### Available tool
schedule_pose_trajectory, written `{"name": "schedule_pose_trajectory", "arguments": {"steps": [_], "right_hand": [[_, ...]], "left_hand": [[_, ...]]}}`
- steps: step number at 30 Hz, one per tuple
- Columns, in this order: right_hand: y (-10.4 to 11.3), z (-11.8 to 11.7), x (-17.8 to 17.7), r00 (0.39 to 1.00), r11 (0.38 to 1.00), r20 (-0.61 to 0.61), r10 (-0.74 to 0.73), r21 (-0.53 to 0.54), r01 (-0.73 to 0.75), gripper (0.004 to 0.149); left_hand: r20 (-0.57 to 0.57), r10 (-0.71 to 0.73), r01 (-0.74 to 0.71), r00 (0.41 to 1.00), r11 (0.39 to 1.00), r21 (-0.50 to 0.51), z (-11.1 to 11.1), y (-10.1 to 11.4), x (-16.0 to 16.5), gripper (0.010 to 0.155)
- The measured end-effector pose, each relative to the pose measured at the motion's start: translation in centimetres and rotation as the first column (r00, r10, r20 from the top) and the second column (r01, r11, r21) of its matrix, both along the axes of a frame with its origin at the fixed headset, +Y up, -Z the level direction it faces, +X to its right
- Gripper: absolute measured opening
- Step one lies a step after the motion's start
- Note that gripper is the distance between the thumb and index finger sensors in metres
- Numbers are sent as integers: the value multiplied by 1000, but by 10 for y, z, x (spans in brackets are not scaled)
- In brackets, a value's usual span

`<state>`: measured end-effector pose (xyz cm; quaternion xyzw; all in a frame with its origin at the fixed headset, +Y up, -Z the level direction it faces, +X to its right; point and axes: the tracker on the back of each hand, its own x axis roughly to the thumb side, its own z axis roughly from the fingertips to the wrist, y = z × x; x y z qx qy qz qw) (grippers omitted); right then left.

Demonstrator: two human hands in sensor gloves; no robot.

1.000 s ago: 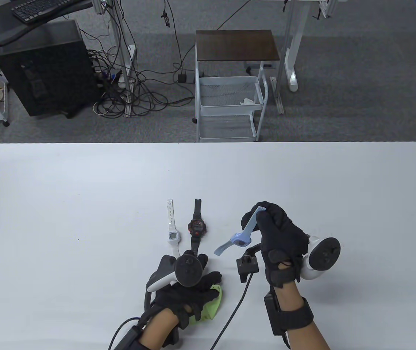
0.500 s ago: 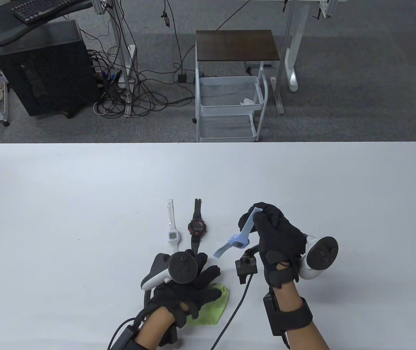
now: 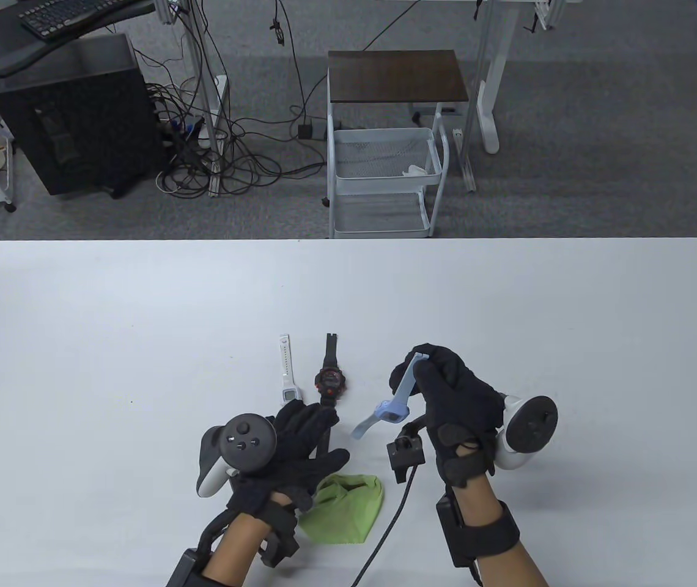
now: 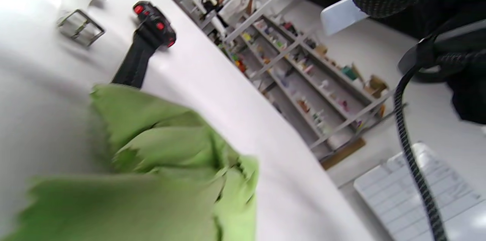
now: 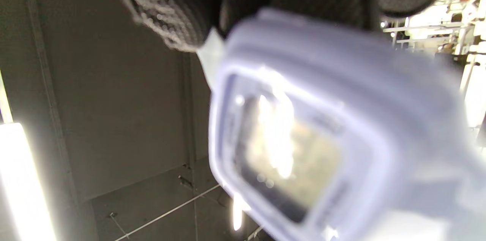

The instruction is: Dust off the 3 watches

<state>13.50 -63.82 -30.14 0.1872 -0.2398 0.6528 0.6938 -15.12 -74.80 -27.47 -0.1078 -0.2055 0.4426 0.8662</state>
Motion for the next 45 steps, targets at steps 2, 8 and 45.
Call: {"name": "schedule_pose_trajectory", "arguments": {"steps": [2, 8, 45], "right_hand": [[0, 0, -1, 1000, 1000, -9, 1, -4, -1, 40], [-1, 1, -5, 998, 1000, -53, -22, -23, 21, 40], [-4, -1, -11, 994, 997, -74, -78, -33, 76, 40]], "left_hand": [[10, 43, -43, 999, 999, 21, 1, 2, -1, 83], [73, 138, -140, 988, 990, 21, 1, 4, 0, 84], [37, 96, -100, 995, 988, 114, 4, 11, 2, 44]]}}
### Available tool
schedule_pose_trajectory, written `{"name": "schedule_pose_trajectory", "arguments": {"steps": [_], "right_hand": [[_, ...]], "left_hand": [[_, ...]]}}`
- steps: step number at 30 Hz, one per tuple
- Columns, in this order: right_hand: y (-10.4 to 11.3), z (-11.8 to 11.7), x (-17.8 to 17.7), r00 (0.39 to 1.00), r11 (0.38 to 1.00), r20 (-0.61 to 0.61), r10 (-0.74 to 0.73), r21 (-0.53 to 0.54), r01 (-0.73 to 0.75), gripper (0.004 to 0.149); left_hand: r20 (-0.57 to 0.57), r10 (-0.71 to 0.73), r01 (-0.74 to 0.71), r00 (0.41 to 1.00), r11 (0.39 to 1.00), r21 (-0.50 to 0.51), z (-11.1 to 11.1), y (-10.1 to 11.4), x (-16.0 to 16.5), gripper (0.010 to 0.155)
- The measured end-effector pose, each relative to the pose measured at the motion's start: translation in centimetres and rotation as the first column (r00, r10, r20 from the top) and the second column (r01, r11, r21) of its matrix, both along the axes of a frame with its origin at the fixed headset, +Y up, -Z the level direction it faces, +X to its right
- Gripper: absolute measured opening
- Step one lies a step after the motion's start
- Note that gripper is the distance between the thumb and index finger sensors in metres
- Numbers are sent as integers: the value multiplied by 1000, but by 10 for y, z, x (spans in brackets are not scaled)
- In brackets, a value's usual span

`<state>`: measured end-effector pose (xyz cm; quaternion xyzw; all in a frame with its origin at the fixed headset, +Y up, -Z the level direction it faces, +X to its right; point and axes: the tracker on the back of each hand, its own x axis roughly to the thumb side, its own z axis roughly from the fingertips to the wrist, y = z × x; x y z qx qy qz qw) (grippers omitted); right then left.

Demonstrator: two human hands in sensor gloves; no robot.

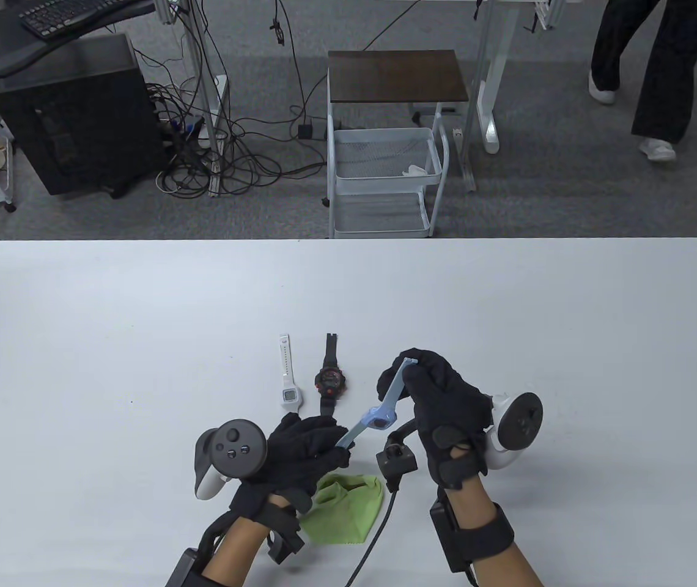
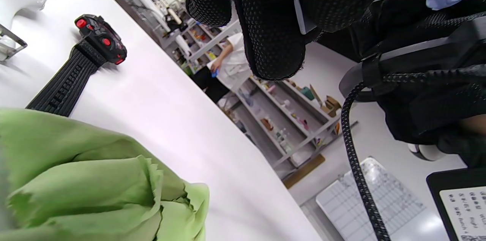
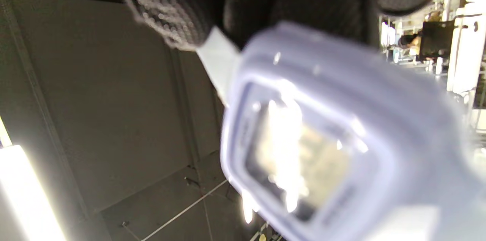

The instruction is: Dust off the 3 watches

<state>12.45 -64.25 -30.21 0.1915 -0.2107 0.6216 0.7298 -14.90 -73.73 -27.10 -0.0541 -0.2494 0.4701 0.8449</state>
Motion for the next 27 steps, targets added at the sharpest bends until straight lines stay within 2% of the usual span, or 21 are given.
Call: {"name": "schedule_pose_trajectory", "arguments": {"steps": [11, 17, 22, 27], "right_hand": [[0, 1, 16, 990, 993, 88, -110, 45, 107, 41], [-7, 1, 24, 985, 990, 106, -138, 25, 136, 43], [-19, 3, 33, 991, 998, 118, -64, -5, 65, 45], [-47, 3, 38, 993, 992, 66, 95, -88, -89, 47]], "left_hand": [[-13, 110, -110, 994, 994, -1, 0, 11, -13, 45], [-89, 211, -207, 973, 977, 50, 0, 21, -32, 45], [-134, 364, -357, 922, 931, 78, 0, 26, -46, 46], [-178, 432, -416, 884, 901, 122, 2, 32, -55, 46]]}}
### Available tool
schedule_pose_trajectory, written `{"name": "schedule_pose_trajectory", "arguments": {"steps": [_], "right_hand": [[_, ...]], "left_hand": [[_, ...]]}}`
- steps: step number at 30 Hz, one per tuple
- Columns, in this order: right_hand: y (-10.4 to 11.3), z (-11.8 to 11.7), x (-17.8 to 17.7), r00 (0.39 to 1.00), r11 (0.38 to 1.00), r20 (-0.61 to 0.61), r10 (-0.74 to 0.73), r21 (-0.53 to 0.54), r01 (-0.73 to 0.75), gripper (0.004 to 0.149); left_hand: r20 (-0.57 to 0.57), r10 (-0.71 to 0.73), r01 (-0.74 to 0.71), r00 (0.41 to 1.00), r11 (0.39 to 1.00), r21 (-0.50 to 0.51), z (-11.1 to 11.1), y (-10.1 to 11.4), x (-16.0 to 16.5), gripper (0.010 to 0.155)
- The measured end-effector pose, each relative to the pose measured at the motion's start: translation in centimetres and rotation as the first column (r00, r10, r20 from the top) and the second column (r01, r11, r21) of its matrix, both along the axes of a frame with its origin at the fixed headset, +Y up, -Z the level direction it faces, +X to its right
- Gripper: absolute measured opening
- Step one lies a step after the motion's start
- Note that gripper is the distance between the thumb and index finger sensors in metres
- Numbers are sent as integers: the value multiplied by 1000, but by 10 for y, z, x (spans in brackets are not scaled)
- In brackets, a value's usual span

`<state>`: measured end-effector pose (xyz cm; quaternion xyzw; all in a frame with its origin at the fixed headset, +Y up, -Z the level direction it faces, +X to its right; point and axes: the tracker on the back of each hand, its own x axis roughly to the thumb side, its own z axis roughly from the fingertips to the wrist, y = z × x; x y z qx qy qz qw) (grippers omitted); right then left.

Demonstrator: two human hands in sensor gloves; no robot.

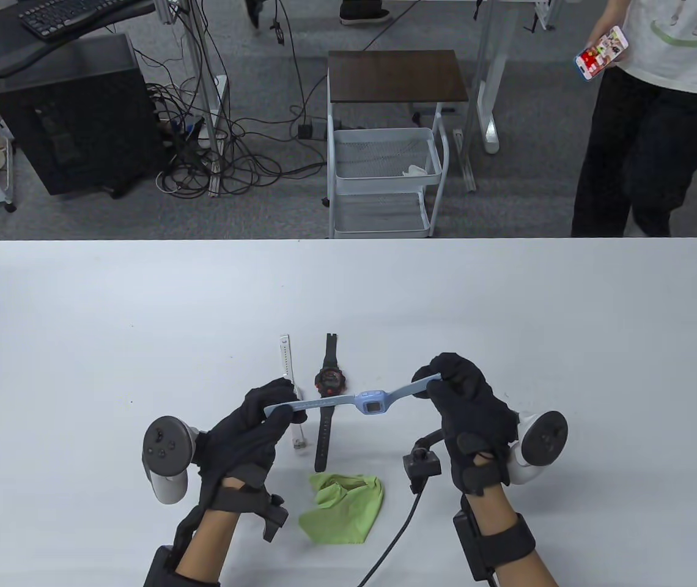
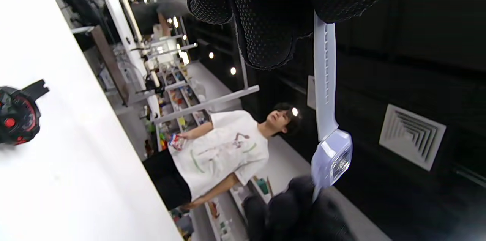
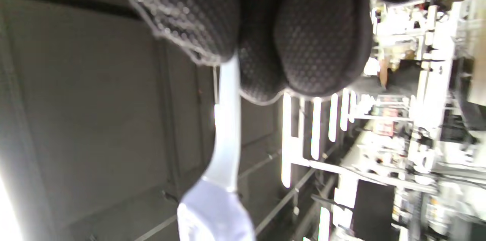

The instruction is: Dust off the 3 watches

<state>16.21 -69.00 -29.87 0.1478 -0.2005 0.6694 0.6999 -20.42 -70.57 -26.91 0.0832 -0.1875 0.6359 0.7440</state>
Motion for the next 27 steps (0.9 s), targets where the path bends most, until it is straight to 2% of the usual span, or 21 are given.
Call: {"name": "schedule_pose_trajectory", "arguments": {"steps": [2, 6, 11, 15, 19, 23, 27], "right_hand": [[-13, 0, -1, 998, 998, -21, 58, -39, -59, 46], [-41, 2, -16, 972, 967, -149, 182, -154, -204, 40], [-57, 7, -40, 915, 921, -267, 302, -166, -353, 39], [-64, 14, -59, 859, 888, -362, 362, -147, -436, 39], [-71, 26, -83, 776, 842, -445, 447, -83, -532, 39], [-73, 39, -104, 692, 797, -483, 536, 19, -604, 37], [-71, 49, -118, 648, 768, -480, 591, 91, -634, 37]], "left_hand": [[-10, 0, 0, 1000, 1000, 5, 0, 1, -2, 46], [-39, 13, -12, 999, 1000, 27, 0, 6, -5, 46], [-95, -35, 44, 995, 995, 91, 1, 18, -11, 46], [-107, -56, 69, 993, 990, 122, 4, 26, -14, 45], [-110, -92, 107, 990, 985, 136, 7, 32, -12, 45], [-116, -118, 136, 986, 978, 160, 11, 37, -7, 44], [-149, -171, 197, 974, 962, 186, 16, 42, -4, 44]]}}
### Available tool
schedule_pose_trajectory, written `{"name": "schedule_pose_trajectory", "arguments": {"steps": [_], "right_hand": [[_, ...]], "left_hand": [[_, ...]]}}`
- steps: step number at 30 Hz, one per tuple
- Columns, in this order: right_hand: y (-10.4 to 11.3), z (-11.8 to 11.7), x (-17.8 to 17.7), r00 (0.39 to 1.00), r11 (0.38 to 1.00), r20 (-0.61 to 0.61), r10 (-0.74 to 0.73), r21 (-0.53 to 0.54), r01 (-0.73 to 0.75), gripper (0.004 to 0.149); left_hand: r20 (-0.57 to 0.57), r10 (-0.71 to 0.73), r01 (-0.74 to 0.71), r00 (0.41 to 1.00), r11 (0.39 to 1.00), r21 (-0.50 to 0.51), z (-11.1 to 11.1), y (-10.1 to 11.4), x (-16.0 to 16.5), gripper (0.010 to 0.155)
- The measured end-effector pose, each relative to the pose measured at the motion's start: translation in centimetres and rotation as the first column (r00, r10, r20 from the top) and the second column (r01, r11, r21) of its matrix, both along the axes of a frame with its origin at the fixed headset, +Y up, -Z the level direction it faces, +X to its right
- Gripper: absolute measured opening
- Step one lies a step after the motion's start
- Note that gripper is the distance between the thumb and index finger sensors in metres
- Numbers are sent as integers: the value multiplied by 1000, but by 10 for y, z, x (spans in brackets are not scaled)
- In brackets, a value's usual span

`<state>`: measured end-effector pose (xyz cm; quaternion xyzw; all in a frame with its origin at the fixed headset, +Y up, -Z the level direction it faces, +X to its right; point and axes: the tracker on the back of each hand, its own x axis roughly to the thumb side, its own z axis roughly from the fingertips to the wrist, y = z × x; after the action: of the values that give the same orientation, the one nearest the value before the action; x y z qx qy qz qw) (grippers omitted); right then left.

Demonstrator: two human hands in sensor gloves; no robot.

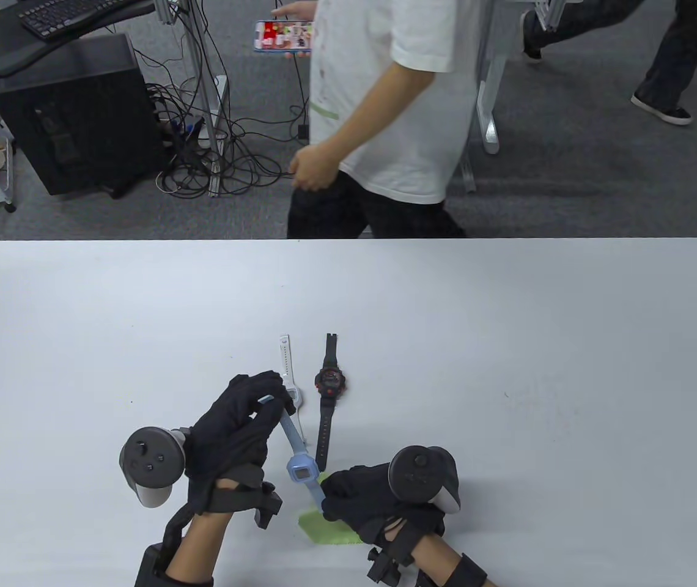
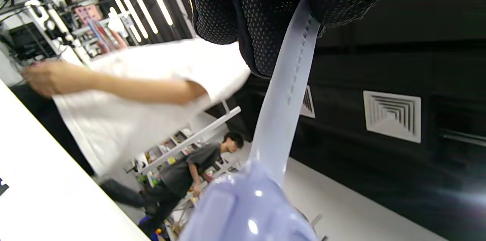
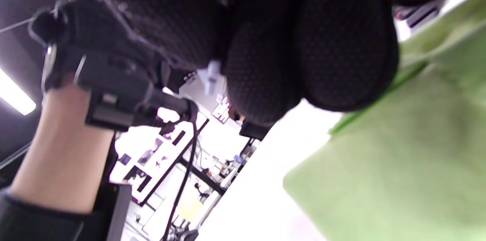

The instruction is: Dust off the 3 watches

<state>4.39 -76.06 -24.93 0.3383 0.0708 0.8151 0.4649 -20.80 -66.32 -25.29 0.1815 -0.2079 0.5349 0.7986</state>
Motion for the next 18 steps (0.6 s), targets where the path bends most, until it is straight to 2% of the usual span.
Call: {"name": "schedule_pose_trajectory", "arguments": {"steps": [4, 12, 16, 18], "right_hand": [[-1, 2, -2, 1000, 1000, 2, 14, 20, -14, 37], [0, -8, 14, 997, 999, 64, -45, -10, 46, 42], [8, -20, 35, 989, 997, 134, -63, 44, 57, 50], [11, -27, 46, 987, 997, 161, -15, 82, 2, 53]], "left_hand": [[-12, -47, 47, 999, 999, 16, 3, 2, 3, 44], [23, -15, 14, 1000, 1000, 26, 8, 6, 6, 44], [34, -4, 3, 999, 1000, 25, 9, 6, 6, 44], [28, -14, 14, 999, 1000, 20, 9, 4, 5, 44]]}}
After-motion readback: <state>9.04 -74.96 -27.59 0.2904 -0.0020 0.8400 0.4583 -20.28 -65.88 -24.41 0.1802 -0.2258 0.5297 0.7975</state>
